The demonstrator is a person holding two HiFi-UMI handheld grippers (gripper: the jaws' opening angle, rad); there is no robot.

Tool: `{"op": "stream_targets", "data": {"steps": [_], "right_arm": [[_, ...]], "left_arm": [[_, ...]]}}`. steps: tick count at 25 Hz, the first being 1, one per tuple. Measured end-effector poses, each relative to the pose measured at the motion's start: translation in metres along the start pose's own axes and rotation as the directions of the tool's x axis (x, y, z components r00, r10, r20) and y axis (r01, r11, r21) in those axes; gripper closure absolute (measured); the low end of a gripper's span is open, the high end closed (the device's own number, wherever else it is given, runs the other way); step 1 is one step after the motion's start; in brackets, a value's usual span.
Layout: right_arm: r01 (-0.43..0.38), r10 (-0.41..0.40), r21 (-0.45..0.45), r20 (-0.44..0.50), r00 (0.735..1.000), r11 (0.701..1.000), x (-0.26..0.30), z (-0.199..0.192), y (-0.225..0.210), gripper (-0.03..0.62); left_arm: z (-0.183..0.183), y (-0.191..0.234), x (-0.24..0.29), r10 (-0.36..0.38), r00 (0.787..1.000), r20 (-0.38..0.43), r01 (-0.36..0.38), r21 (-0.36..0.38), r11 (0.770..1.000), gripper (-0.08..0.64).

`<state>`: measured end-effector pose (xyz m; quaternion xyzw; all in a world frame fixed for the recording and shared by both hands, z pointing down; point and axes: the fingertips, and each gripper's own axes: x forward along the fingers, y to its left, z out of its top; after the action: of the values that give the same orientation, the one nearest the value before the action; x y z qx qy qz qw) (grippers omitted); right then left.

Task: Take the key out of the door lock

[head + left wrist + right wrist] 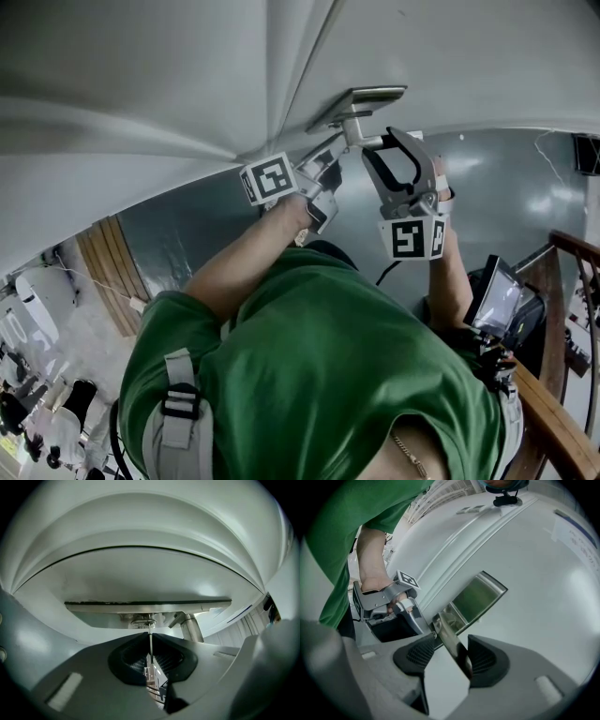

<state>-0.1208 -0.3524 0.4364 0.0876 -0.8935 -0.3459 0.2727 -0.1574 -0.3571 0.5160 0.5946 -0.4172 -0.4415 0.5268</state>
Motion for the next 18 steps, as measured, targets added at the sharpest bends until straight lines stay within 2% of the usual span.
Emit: {"op": "stream_targets", "data": {"steps": [4, 7, 10, 18], "right_arm": [[-0.002, 0.002, -0.002, 0.0, 1.0, 1.0, 0.0, -0.001, 0.0, 0.38], [-0.003, 0.003, -0.005, -0.009, 1.0, 1.0, -0.001, 0.0, 0.0, 0.38], [-0.004, 0.004, -0.006, -0.009, 1.0, 1.0, -0.001, 0.001, 0.001, 0.38], [-0.007, 0.007, -0.011, -0.009, 1.0, 1.0, 0.001, 0.004, 0.004, 0.38]], "left_arm": [[-0.001, -0.001, 0.0, -0.001, 1.0, 0.008, 0.001, -0.027, 1.0, 0.534], [0.0, 0.0, -0.001, 0.01, 1.0, 0.013, -0.01, -0.017, 1.0, 0.534], [0.001, 0.001, -0.002, 0.01, 1.0, 0.009, -0.01, 0.024, 1.0, 0.534], [-0.008, 0.001, -0.011, 0.011, 1.0, -0.003, -0.011, -0.006, 1.0, 0.534]]}}
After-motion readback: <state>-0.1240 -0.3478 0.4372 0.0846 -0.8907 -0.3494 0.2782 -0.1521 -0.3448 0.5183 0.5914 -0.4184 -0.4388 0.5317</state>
